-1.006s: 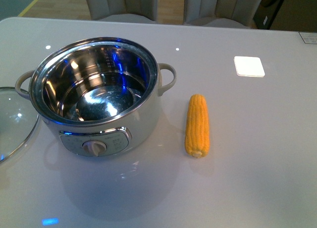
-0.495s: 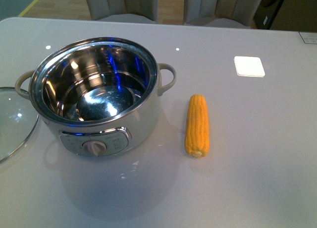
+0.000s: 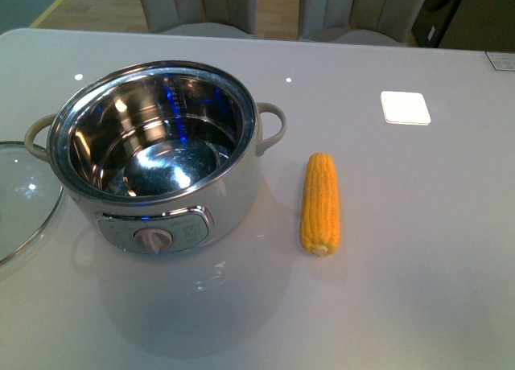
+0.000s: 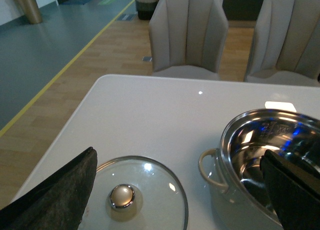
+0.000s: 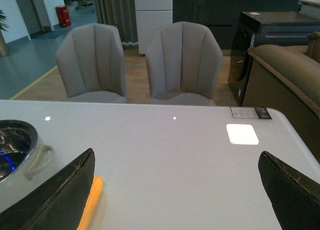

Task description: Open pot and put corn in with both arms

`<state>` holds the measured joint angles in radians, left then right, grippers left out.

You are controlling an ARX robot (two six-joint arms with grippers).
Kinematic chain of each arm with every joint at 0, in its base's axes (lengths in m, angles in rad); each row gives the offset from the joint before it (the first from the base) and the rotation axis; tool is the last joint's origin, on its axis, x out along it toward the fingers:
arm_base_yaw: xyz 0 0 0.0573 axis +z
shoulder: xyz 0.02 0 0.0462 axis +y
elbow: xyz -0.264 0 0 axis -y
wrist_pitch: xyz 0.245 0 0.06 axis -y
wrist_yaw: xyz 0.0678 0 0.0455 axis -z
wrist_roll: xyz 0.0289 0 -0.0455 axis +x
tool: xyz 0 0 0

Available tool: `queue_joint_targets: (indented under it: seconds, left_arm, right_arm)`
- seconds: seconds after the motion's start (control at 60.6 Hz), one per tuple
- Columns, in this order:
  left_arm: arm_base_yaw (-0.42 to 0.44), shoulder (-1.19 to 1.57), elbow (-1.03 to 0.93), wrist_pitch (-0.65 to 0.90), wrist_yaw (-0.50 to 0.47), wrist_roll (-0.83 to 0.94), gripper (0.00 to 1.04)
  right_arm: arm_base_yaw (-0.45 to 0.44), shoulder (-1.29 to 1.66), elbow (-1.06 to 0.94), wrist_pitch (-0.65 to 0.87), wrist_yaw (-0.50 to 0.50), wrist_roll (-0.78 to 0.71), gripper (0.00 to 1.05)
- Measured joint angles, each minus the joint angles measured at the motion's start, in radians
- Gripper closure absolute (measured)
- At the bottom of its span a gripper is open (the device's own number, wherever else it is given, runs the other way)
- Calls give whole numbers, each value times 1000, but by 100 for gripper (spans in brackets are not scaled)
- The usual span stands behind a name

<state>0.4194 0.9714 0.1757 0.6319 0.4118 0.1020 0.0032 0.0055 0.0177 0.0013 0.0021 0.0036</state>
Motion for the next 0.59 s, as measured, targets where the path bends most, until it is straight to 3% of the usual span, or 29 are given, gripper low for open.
queue_joint_targets:
  seconds: [0.165, 0.231, 0.346, 0.561, 0.594]
  left_arm:
    - [-8, -31, -6, 5, -4, -15, 8]
    - [-34, -28, -53, 142, -44, -55, 20]
    - [-109, -89, -117, 196, -114, -85, 44]
    - [-211, -258, -163, 52, -211, -94, 82]
    - [-231, -305, -164, 12, -233, -95, 92]
  right_arm:
    - [0, 0, 0, 0, 0, 0, 9]
    - [0, 0, 0, 0, 0, 0, 9]
    - [0, 0, 0, 0, 0, 0, 9]
    - [0, 0, 0, 0, 0, 0, 9]
    - [0, 0, 0, 0, 0, 0, 9]
